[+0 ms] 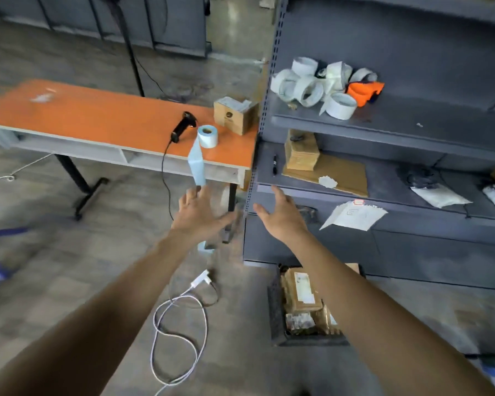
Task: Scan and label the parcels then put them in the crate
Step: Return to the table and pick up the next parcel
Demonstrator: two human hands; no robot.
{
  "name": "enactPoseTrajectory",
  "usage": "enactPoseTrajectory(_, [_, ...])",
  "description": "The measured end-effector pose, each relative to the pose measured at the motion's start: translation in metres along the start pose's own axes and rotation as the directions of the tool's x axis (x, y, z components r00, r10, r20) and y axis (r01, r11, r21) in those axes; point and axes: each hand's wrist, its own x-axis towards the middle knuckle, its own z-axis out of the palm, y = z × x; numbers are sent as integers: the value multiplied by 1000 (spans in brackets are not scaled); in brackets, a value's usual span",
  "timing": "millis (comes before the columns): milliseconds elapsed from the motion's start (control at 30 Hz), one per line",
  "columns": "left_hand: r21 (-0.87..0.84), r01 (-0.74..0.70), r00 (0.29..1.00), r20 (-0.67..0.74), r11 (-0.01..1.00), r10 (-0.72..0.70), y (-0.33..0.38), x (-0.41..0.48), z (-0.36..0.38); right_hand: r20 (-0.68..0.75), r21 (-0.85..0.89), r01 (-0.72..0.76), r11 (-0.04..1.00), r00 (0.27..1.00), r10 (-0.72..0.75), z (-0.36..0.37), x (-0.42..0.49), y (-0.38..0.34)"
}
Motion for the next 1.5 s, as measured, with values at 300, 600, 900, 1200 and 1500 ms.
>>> enactPoseTrajectory(300, [-3, 50, 996, -79, 999, -50, -123, 13, -139, 28, 97, 86, 992, 996, -89, 95, 19, -169])
enactPoseTrajectory(600, [39, 28, 991, -132, 999, -23, -216, 92, -204, 38, 114, 124, 986, 991, -129, 169, 103, -271])
enactPoseTrajectory(900, [181, -36, 998, -34, 983, 43, -274, 260, -245, -21, 59, 106, 993, 994, -105, 224, 252, -326])
enactPoseTrajectory(1200, [208, -121, 992, 73, 971, 108, -282, 392, -261, -76, -62, -11, 998, 997, 6, 216, 349, -349])
enactPoseTrajectory(1500, [203, -361, 917, 252, 910, 308, -263, 520, -250, -222, -88, -194, 977, 960, 171, 193, 428, -344])
